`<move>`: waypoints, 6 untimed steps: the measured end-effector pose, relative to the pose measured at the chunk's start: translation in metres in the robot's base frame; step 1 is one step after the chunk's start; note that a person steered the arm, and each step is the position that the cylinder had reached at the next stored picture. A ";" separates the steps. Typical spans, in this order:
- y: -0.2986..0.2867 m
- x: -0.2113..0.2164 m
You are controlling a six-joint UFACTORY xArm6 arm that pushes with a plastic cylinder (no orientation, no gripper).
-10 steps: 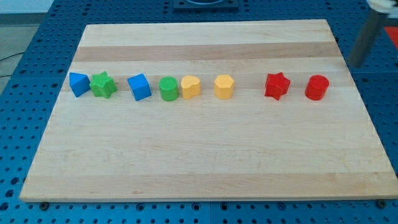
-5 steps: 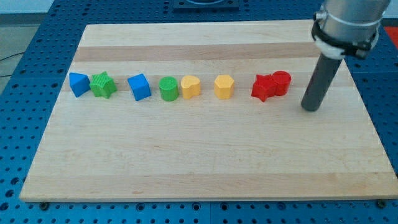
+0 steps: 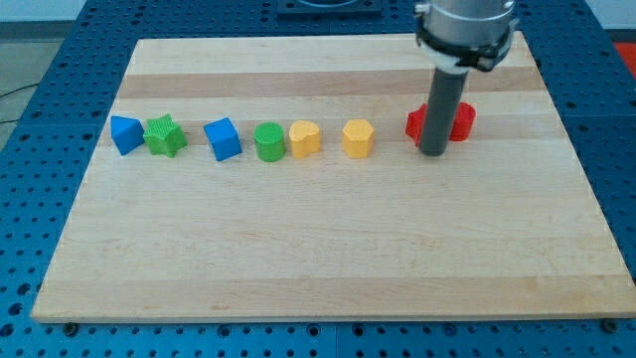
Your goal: Move the red star to the top of the yellow hexagon
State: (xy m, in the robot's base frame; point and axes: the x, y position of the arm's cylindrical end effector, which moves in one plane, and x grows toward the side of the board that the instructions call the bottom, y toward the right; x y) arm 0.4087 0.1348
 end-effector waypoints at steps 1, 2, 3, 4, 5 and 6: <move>0.015 -0.031; 0.008 -0.058; -0.022 -0.058; -0.024 -0.041; -0.025 -0.030; -0.043 -0.050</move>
State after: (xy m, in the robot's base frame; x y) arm 0.3587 0.0916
